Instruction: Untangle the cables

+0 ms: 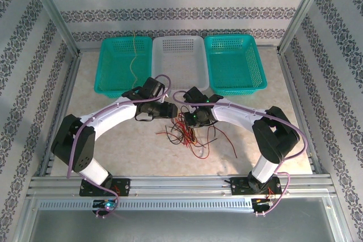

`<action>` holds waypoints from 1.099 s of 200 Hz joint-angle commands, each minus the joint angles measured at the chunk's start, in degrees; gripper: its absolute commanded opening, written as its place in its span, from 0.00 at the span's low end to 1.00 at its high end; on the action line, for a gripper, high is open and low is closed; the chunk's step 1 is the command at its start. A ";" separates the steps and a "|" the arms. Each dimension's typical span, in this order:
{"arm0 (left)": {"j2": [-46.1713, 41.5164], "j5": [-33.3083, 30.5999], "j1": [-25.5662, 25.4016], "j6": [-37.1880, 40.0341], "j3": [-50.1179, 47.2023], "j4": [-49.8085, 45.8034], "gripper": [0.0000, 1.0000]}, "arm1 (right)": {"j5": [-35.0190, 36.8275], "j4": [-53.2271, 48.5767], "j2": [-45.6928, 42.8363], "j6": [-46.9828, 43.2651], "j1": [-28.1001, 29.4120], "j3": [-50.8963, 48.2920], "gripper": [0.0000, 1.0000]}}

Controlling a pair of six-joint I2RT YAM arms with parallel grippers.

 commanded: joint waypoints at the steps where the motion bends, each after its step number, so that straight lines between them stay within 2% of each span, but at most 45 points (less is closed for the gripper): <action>1: 0.76 0.51 -0.70 -0.58 -1.02 1.58 0.55 | -0.67 -0.23 -2.18 0.10 0.15 -0.75 0.24; 23: 1.44 0.84 -0.70 -0.87 -0.77 2.04 0.56 | -0.61 -0.93 -4.76 0.38 0.57 -1.48 0.38; 71: 1.69 0.69 -0.70 -0.80 -0.99 2.39 0.56 | -0.58 -0.33 -7.39 1.33 -1.49 -5.17 0.30; 117: 1.11 0.05 -0.70 -0.58 -1.12 2.21 0.56 | -2.21 0.46 -2.26 0.50 -0.07 -3.42 0.30; 131: 1.19 0.35 -0.70 -0.91 -1.32 2.72 0.56 | -1.96 0.68 -1.11 0.60 -0.06 -3.15 0.24; 150: 1.61 1.24 -0.79 -1.61 -1.50 3.88 0.57 | -1.97 0.92 -1.67 0.70 0.00 -3.07 0.08; 161: 1.96 1.79 -0.79 -1.92 -1.33 4.30 0.57 | -1.80 0.65 -3.51 0.51 0.49 -2.68 0.03; 188: 2.08 1.73 -1.05 -2.01 -0.34 5.16 0.63 | 0.10 -0.92 -10.90 -1.45 3.29 -0.89 0.01; 220: 2.08 0.79 -1.14 -2.67 -0.15 6.24 0.63 | 2.44 -3.76 -18.34 -3.04 5.86 1.81 0.01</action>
